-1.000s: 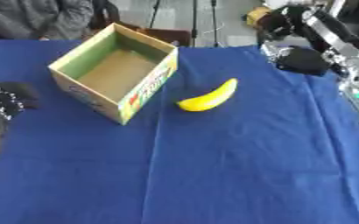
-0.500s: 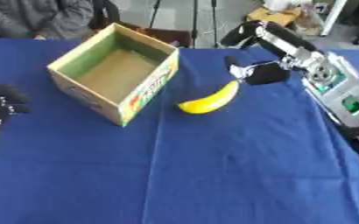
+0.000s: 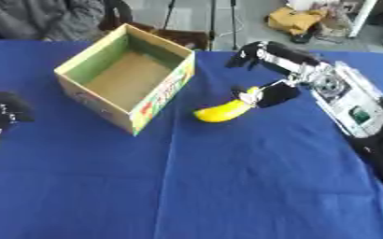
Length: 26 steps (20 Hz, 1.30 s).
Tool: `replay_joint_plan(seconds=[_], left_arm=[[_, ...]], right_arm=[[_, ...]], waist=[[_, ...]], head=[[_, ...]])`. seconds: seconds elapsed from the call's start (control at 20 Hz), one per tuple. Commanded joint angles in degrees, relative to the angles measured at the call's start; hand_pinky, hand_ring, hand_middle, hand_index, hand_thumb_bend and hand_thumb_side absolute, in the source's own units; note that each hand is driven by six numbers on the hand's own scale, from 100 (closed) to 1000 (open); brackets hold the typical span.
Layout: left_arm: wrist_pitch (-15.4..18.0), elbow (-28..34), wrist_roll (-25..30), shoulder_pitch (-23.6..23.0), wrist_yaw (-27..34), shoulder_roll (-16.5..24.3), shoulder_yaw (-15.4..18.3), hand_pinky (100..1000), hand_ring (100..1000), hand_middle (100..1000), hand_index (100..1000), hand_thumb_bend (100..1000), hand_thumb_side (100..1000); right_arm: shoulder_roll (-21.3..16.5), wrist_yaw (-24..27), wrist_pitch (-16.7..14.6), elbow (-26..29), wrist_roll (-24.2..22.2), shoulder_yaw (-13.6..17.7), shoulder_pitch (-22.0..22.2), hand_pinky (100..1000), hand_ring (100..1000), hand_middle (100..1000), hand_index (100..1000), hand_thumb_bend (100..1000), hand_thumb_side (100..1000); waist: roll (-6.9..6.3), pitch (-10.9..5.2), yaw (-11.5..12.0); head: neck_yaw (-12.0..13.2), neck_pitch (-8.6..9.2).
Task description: Pick up objects on the table and place them in the box.
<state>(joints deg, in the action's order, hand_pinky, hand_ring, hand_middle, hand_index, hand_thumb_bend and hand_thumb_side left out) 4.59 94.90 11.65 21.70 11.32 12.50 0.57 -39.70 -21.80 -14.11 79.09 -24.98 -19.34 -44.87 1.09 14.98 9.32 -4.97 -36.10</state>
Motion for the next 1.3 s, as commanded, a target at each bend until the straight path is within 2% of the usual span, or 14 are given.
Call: replay_joint_plan(seconds=[0.05, 0.2, 0.6, 0.65, 0.7, 1.0, 1.05, 1.1, 1.3], left_arm=[[0.06, 1.14, 0.35, 0.84, 0.30, 0.21, -0.21, 637, 659, 571, 679, 309, 983], [0.04, 1.15, 0.40, 1.01, 0.31, 0.07, -0.24, 637, 659, 571, 678, 309, 984], [0.02, 1.31, 0.83, 1.66, 0.32, -0.30, -0.64, 636, 659, 570, 678, 309, 986], [0.01, 1.34, 0.87, 1.74, 0.33, -0.35, -0.68, 636, 659, 570, 678, 309, 986], [0.00, 1.36, 0.90, 1.81, 0.34, -0.41, -0.71, 636, 659, 570, 678, 309, 986], [0.02, 1.35, 1.20, 1.91, 0.20, -0.54, -0.96, 635, 659, 570, 677, 307, 990], [0.03, 1.32, 1.20, 1.89, 0.17, -0.54, -0.95, 635, 659, 570, 677, 307, 991], [0.04, 1.30, 1.21, 1.89, 0.15, -0.53, -0.97, 635, 659, 570, 677, 307, 991], [0.11, 1.22, 1.39, 1.93, 0.08, -0.42, -1.15, 634, 659, 569, 677, 305, 992]], right_arm=[[-0.19, -3.16, -1.44, 0.66, -2.28, 1.16, -0.79, 774, 865, 809, 828, 228, 310], [0.58, -5.83, -2.47, 0.52, -3.13, 1.12, -0.59, 779, 880, 854, 845, 257, 332], [2.20, -12.88, -4.43, -2.47, -2.07, 1.04, -0.46, 764, 840, 810, 825, 251, 352], [2.40, -13.75, -4.61, -3.14, -1.80, 1.06, -0.43, 764, 838, 807, 821, 255, 315], [2.58, -14.61, -4.79, -3.81, -1.47, 1.10, -0.42, 769, 840, 807, 818, 250, 357], [3.05, -19.99, -5.99, -7.27, 1.12, 1.69, -0.23, 806, 856, 804, 813, 255, 366], [3.10, -20.87, -6.19, -7.66, 1.48, 1.79, -0.15, 810, 854, 801, 813, 253, 345], [3.14, -21.74, -6.35, -8.08, 1.83, 1.91, -0.07, 810, 853, 801, 813, 250, 371], [3.34, -25.09, -7.05, -9.66, 3.24, 2.45, 0.22, 809, 848, 793, 810, 244, 372]], waist=[[-0.01, -0.72, 0.19], [0.11, -0.45, 0.52], [0.28, 0.41, 1.90], [0.28, 0.52, 2.04], [0.28, 0.62, 2.17], [0.28, 1.15, 3.00], [0.27, 1.22, 3.07], [0.26, 1.29, 3.12], [0.13, 1.47, 3.12]], head=[[-0.20, 0.84], [-0.34, 1.14], [-0.45, 2.16], [-0.47, 2.34], [-0.51, 2.50], [-0.78, 3.12], [-0.78, 3.22], [-0.82, 3.31], [-0.88, 3.69]])
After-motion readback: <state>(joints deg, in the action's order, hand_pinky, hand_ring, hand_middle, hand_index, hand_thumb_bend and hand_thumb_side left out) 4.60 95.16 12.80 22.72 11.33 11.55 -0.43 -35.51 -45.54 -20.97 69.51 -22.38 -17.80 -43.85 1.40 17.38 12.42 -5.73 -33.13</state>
